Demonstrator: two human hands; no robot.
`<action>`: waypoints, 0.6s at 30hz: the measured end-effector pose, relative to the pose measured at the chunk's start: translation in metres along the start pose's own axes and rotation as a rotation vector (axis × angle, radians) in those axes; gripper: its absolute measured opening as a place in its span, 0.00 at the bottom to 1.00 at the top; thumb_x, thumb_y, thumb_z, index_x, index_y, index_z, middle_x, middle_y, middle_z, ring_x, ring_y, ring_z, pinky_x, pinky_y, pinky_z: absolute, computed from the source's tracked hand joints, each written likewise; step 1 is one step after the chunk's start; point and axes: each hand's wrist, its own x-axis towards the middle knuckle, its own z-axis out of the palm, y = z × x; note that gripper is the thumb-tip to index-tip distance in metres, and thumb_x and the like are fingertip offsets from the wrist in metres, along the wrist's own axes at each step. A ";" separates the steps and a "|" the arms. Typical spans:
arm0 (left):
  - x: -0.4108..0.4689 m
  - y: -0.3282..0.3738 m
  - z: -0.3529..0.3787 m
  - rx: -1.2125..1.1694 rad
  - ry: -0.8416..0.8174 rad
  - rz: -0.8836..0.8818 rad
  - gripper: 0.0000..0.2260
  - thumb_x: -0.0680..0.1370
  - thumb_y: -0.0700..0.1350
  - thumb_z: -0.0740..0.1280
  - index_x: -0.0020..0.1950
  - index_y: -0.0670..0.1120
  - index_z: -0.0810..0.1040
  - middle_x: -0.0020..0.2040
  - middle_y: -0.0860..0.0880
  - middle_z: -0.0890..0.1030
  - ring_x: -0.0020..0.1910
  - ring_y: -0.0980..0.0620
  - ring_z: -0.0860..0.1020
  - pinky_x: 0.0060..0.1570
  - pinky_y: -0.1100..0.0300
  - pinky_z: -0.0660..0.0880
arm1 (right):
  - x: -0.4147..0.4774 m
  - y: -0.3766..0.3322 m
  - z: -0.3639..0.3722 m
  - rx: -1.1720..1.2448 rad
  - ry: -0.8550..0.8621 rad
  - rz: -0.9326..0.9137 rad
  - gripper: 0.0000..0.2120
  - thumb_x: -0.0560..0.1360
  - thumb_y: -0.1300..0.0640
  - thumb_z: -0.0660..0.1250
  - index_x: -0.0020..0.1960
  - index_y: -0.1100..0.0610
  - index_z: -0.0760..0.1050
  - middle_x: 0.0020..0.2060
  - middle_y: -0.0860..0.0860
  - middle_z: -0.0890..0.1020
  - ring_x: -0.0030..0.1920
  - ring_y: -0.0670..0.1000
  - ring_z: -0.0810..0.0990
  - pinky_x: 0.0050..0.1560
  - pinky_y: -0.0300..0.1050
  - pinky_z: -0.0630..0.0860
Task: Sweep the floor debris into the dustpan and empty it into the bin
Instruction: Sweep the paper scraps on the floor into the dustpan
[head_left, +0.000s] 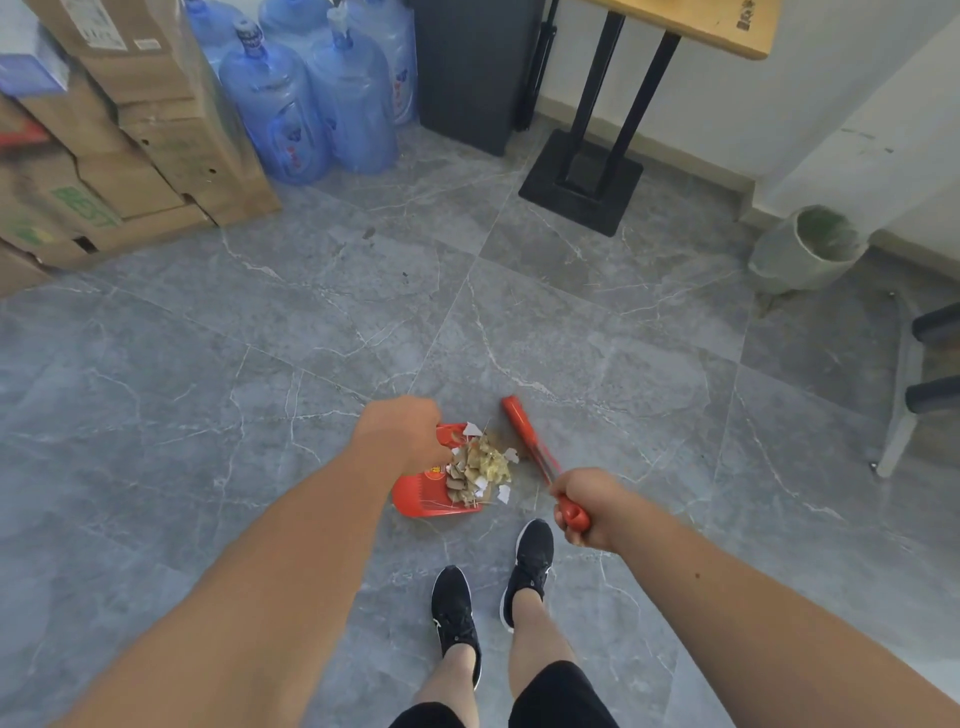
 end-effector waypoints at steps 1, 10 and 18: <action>-0.001 0.001 0.000 0.009 -0.005 0.007 0.12 0.72 0.59 0.67 0.42 0.51 0.80 0.38 0.52 0.79 0.40 0.48 0.80 0.44 0.54 0.80 | 0.001 0.004 0.002 -0.012 -0.020 0.015 0.06 0.76 0.67 0.60 0.43 0.58 0.65 0.19 0.52 0.65 0.23 0.48 0.68 0.20 0.33 0.63; -0.007 0.008 0.006 0.008 -0.023 0.000 0.12 0.70 0.57 0.67 0.36 0.49 0.76 0.35 0.52 0.78 0.38 0.48 0.80 0.40 0.57 0.77 | -0.010 0.035 0.028 0.058 -0.174 0.074 0.03 0.76 0.65 0.60 0.47 0.59 0.67 0.29 0.54 0.68 0.23 0.47 0.71 0.21 0.33 0.63; -0.011 0.008 0.013 -0.006 -0.009 -0.022 0.13 0.70 0.58 0.68 0.37 0.49 0.76 0.35 0.52 0.79 0.36 0.51 0.79 0.36 0.58 0.73 | -0.024 0.043 0.018 0.261 -0.250 0.082 0.04 0.77 0.64 0.60 0.44 0.59 0.67 0.30 0.54 0.69 0.20 0.46 0.71 0.18 0.31 0.63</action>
